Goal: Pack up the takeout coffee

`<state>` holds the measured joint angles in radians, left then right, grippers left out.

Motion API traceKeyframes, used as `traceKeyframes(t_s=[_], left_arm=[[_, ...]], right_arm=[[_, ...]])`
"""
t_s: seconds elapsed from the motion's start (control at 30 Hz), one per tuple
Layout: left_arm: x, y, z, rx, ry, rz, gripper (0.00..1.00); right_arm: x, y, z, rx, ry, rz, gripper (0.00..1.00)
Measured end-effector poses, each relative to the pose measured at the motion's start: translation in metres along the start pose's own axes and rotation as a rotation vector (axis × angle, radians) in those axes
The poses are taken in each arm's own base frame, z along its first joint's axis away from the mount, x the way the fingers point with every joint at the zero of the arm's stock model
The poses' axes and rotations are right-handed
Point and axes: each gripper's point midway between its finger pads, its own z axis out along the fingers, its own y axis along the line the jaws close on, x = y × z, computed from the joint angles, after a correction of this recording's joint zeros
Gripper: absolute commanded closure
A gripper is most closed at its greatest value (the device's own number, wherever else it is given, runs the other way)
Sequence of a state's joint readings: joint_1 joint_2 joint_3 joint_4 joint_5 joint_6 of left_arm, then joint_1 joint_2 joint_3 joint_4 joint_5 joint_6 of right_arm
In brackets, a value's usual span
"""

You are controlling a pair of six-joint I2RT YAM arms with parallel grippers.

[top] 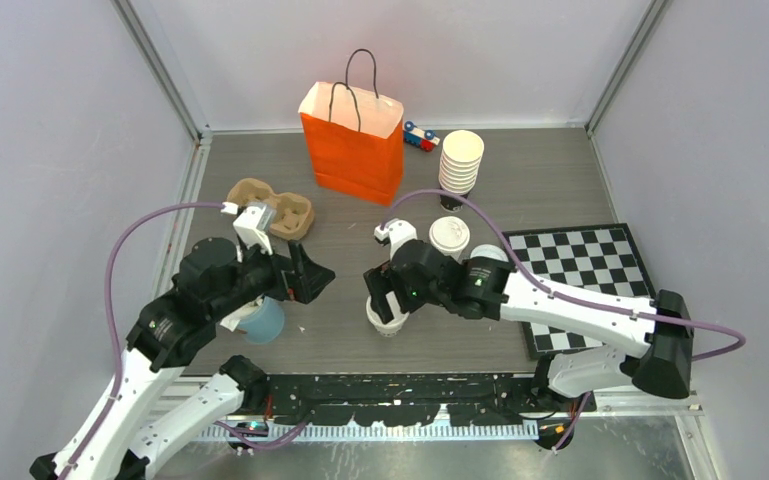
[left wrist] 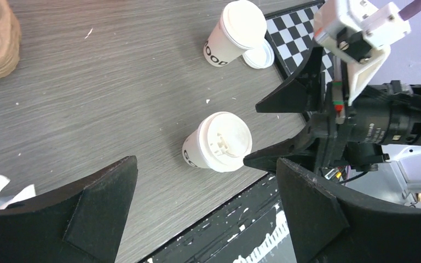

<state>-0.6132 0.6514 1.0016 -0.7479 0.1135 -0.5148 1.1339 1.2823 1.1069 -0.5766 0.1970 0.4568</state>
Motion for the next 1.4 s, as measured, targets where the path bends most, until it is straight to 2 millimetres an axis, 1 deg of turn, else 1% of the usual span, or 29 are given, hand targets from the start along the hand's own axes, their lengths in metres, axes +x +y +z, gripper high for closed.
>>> traceKeyframes(t_s=[0.13,0.3,0.43,0.67,1.27,1.4], left_arm=[[0.003,0.006,-0.009,-0.028,-0.006,0.000,0.00],[0.010,0.013,-0.011,-0.061,0.009,-0.003,0.00],[0.013,0.017,-0.012,-0.074,0.012,-0.004,0.00],[0.019,0.021,-0.009,-0.086,0.027,-0.005,0.00],[0.028,0.026,-0.004,-0.099,0.052,-0.008,0.00],[0.029,0.027,-0.003,-0.100,0.054,-0.008,0.00]], right_arm=[[0.009,0.002,0.011,0.028,0.025,-0.072,0.08],[0.010,0.004,0.023,0.059,0.050,-0.120,0.08],[0.015,0.001,0.030,0.087,0.070,-0.147,0.08],[0.019,-0.007,0.031,0.128,0.086,-0.164,0.09],[0.025,-0.002,0.036,0.103,0.109,-0.162,0.09],[0.029,-0.002,0.041,0.107,0.120,-0.161,0.12]])
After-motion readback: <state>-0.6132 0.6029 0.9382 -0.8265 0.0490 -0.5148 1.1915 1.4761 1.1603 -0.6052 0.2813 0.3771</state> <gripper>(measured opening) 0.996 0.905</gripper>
